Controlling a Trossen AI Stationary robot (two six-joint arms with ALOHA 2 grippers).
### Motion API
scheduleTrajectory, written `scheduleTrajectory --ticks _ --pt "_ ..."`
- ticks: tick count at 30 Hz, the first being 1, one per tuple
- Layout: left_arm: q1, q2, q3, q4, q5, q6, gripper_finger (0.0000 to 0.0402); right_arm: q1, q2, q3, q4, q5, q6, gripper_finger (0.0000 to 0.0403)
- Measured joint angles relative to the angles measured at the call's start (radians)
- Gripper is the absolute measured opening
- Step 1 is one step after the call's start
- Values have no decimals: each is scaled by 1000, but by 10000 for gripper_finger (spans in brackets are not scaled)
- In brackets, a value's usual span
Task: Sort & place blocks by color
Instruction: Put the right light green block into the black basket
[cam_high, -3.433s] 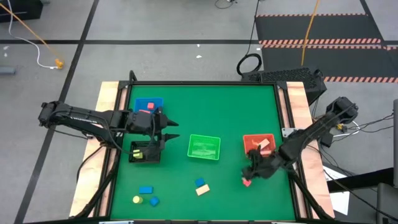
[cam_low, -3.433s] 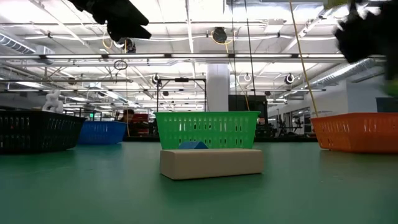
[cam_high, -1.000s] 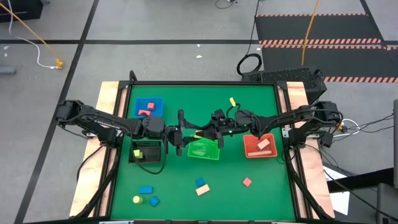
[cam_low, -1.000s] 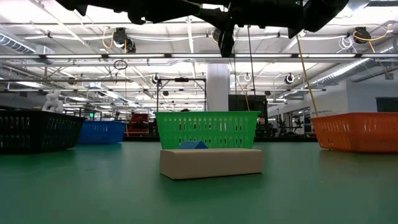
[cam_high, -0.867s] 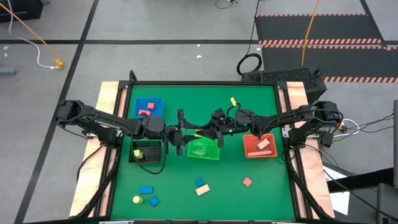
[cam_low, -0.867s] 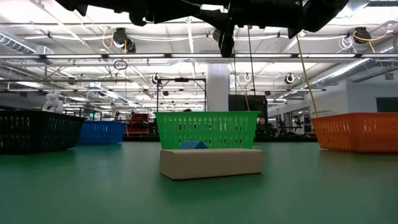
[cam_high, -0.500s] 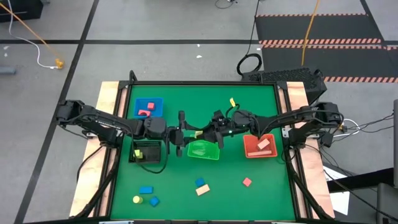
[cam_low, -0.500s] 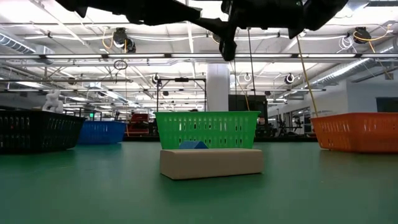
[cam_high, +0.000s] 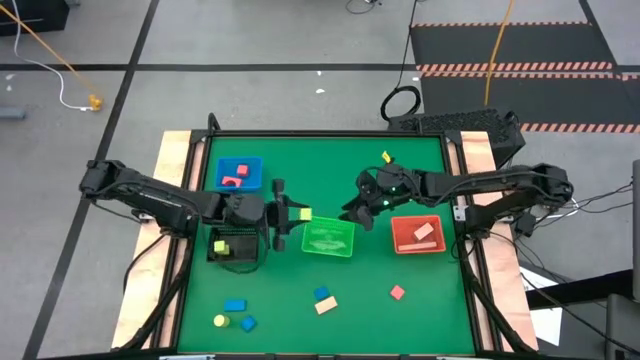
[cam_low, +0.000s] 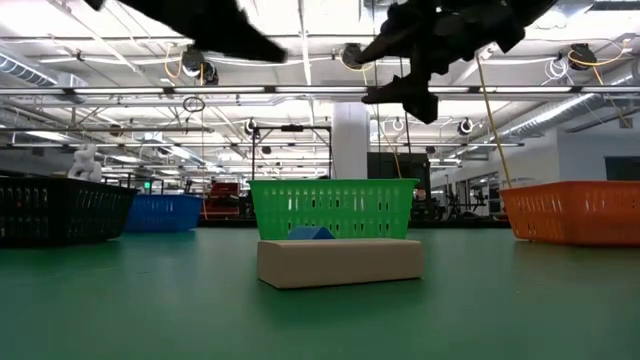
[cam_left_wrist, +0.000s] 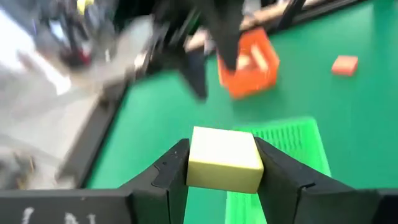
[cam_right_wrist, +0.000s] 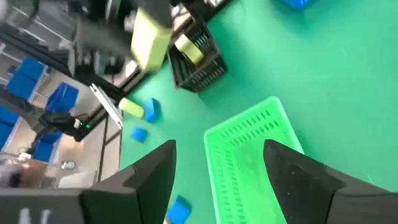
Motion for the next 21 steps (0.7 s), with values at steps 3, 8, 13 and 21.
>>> scheduleTrajectory --ticks 3,8,13,21 --pt "0 -73 1 -219 2 -157 148 24 -1 -17 -5 1 8 228" --pt "-5 -184 0 -606 124 -306 156 43 0 -70 59 6 29 227" --pt "-30 -247 0 -827 244 -486 147 51 -1 -142 241 109 59 226" --pt "-98 -200 -3 -1007 308 -754 155 59 0 -277 514 163 134 226"
